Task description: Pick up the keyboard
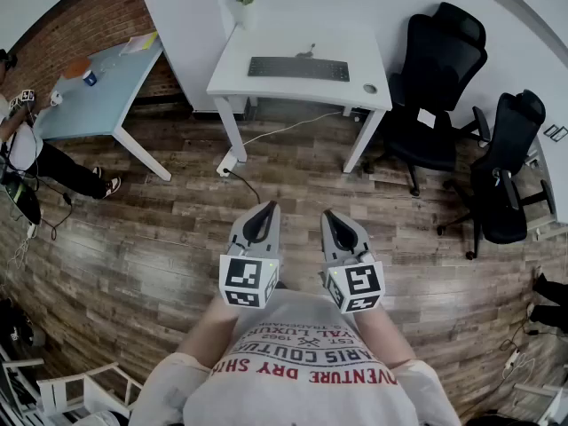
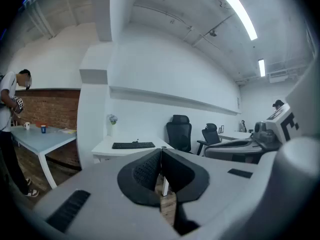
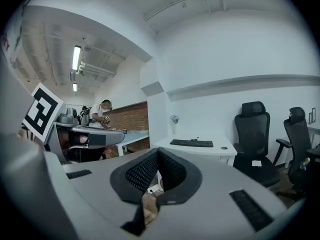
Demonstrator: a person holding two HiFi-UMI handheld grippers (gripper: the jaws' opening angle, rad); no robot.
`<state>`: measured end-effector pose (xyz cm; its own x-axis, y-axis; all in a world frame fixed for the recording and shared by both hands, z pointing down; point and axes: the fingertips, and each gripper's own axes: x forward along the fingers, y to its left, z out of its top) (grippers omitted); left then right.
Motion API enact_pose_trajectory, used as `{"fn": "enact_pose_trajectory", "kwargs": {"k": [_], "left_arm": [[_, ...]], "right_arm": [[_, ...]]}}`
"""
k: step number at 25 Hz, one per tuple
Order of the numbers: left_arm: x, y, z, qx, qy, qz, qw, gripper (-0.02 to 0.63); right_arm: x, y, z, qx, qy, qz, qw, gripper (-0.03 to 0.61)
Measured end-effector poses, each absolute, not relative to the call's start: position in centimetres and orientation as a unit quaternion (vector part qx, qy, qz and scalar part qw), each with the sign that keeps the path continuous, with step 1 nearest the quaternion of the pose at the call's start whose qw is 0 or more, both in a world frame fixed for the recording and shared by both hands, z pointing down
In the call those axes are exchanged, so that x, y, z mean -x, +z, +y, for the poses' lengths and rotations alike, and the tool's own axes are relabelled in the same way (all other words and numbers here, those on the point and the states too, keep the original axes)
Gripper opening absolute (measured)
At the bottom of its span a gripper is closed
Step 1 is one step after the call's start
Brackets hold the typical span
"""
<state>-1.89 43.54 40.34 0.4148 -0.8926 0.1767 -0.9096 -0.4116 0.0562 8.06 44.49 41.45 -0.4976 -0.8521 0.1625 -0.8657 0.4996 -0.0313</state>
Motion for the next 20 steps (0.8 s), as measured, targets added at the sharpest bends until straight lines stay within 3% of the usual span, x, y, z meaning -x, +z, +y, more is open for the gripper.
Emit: {"fn": "enact_pose_trajectory", "kwargs": {"k": [20], "left_arm": [[1.5,43.2,40.3,-0.833,0.083,-0.538,0.096,0.026]], "right_arm": [[-10.9,44.4,40.1,-0.532,0.111,-0.838,0.056,0.025]]}}
